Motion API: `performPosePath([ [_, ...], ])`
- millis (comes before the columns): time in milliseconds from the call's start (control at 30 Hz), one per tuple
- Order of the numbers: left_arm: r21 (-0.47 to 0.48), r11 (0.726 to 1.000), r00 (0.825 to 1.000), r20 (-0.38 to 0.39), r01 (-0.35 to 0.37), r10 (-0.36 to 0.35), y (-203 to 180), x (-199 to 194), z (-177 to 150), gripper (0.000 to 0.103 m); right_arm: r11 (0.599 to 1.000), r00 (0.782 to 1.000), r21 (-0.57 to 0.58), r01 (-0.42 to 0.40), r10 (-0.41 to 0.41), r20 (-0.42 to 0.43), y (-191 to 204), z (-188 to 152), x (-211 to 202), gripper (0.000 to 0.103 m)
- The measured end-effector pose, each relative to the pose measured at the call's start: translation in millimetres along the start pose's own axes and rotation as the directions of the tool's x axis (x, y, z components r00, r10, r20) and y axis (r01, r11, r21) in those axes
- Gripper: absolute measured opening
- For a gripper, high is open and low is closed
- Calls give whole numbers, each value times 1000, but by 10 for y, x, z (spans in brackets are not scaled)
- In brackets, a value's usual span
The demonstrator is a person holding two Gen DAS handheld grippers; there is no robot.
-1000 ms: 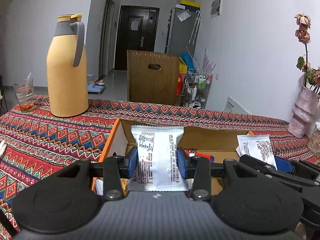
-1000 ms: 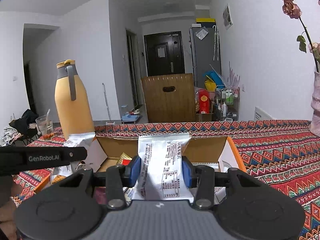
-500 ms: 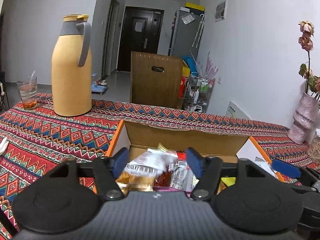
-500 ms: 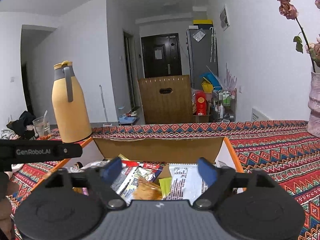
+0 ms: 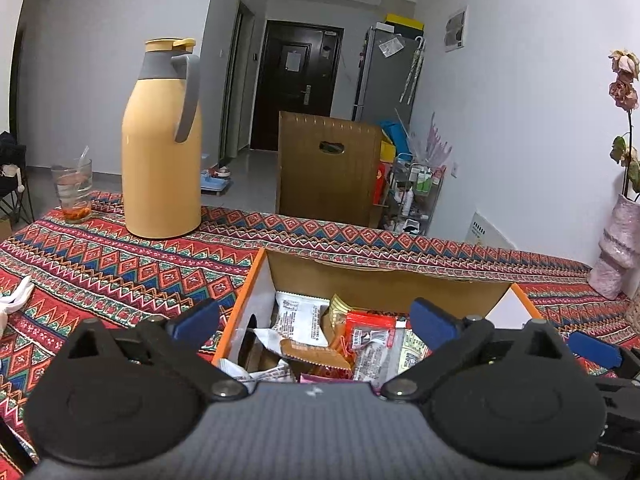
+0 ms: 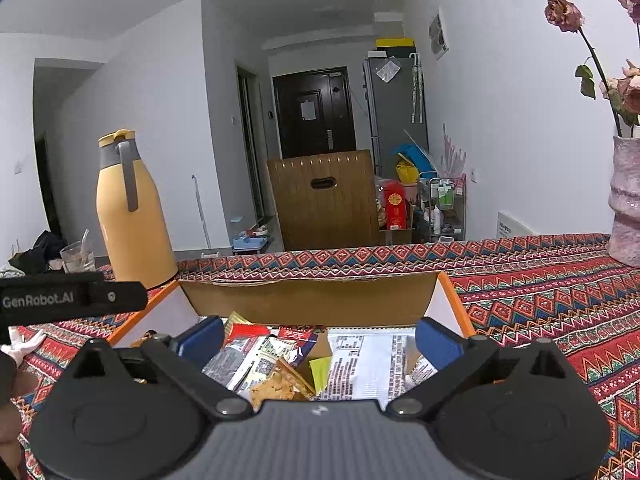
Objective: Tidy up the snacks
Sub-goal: 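Open both tools to drop the white packs into the box, then reach both tools back to the remaining packs on the table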
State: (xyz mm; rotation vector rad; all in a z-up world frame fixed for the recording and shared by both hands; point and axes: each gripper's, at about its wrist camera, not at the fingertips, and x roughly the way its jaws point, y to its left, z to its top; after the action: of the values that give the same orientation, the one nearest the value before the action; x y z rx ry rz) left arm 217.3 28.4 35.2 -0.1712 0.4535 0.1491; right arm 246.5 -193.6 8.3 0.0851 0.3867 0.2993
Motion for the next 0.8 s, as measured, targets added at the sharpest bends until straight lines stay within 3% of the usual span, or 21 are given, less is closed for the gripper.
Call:
performPosePath([
  [333,-2,1000,1000,9,-19,19,-1,-101,59,103,999,999,-2,32,-32,14,-18,63,-112,103],
  [800,19,1000,999,34,-21,21,-24,-530,84,103,998,999,-31,48,-47,22,-61,90,-617,103],
])
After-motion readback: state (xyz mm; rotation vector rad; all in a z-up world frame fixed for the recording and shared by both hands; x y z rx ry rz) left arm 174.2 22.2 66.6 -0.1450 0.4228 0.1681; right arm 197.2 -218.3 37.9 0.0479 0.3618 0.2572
